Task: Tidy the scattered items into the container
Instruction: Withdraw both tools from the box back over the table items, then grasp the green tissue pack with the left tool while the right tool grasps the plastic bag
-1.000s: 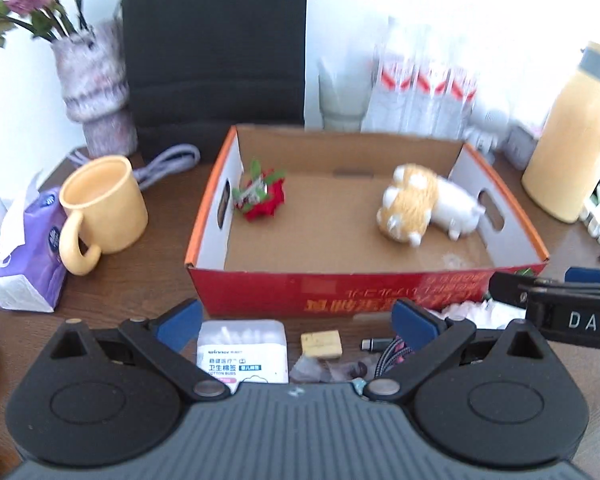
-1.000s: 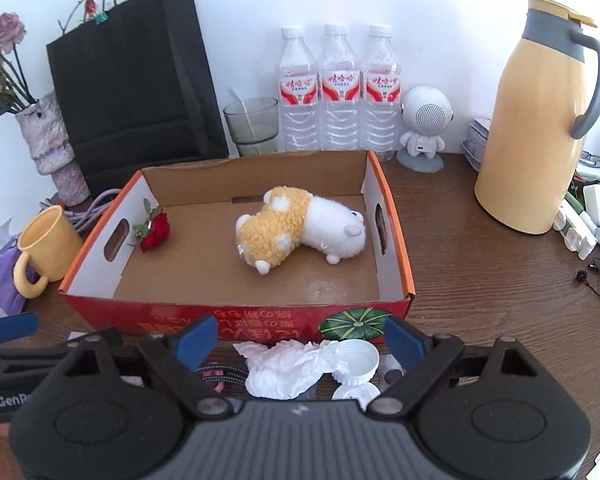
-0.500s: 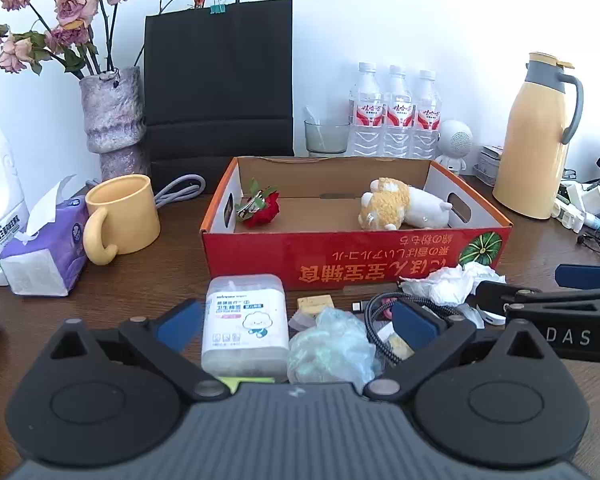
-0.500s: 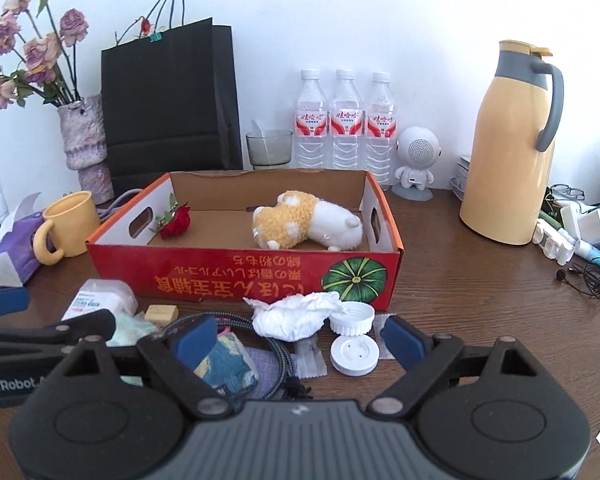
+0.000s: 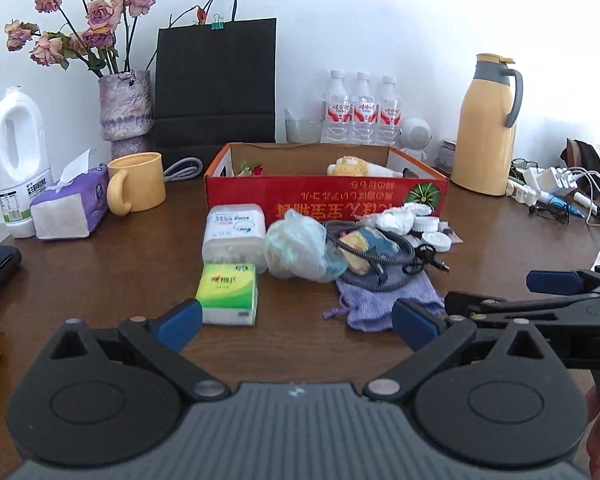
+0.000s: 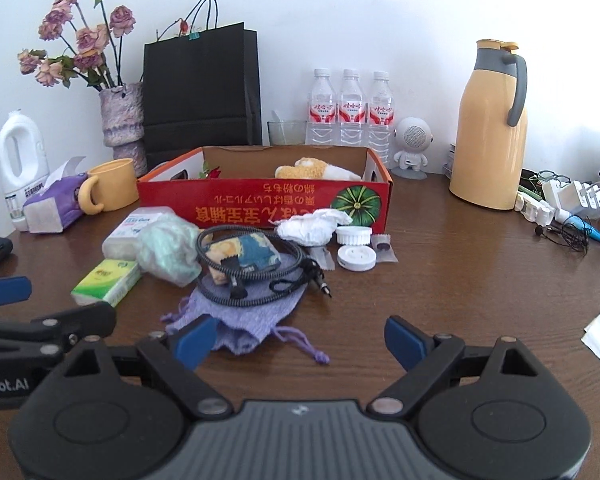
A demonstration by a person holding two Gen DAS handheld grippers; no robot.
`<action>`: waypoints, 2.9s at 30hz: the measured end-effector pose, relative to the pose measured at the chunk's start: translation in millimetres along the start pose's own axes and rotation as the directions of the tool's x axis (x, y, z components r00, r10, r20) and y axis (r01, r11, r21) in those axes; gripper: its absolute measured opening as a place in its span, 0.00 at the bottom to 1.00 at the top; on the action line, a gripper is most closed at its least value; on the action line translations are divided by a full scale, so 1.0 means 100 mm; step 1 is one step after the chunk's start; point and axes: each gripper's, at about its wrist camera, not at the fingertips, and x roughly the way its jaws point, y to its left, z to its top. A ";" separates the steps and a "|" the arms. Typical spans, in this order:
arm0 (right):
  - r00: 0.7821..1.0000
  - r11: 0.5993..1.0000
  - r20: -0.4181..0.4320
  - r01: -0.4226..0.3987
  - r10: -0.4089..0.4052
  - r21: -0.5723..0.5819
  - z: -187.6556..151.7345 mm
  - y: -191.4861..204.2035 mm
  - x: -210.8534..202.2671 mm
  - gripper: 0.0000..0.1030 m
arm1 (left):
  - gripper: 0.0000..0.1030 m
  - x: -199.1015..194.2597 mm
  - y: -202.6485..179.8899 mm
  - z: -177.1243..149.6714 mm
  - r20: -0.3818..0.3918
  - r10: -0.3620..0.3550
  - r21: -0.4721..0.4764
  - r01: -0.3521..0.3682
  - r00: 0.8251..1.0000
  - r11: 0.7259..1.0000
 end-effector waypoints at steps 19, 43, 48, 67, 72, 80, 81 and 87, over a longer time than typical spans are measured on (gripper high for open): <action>0.999 0.998 0.036 -0.029 0.032 -0.064 -0.44 0.12 -0.69 0.90 | 1.00 -0.51 0.21 -0.27 0.004 0.011 -0.026 -0.011 1.000 1.000; 0.943 0.935 -0.026 -0.332 0.331 -0.123 0.75 0.77 0.76 0.55 | 0.47 1.00 0.78 0.21 -0.237 -0.011 -0.054 -0.002 0.971 0.999; 0.946 0.934 -0.107 -0.320 0.306 -0.157 0.71 0.93 1.08 0.26 | 0.46 0.95 0.85 0.20 -0.228 -0.009 -0.064 -0.006 0.974 0.998; 0.982 0.982 0.077 -0.165 0.172 -0.093 0.73 0.42 0.00 0.04 | 0.45 0.18 0.42 0.40 -0.087 -0.062 -0.073 0.056 0.994 0.996; 0.994 0.997 0.084 -0.075 0.074 0.005 0.58 -0.05 -0.26 0.04 | 0.45 0.02 0.06 0.36 -0.070 -0.106 -0.059 0.102 0.992 0.993; 0.993 0.998 0.111 -0.052 0.047 0.042 0.15 -0.34 -0.69 0.04 | 0.45 -0.37 -0.28 0.14 -0.003 -0.102 -0.018 0.102 0.995 0.995; 0.993 0.998 0.115 -0.042 0.037 0.041 0.10 -0.33 -0.75 0.04 | 0.45 -0.43 -0.30 0.10 0.003 -0.090 -0.017 0.090 0.996 0.996; 0.984 1.000 0.176 -0.015 0.016 -0.007 -0.21 -0.16 -1.20 0.04 | 0.45 -0.81 -0.26 -0.16 0.032 -0.064 -0.019 0.065 0.997 0.998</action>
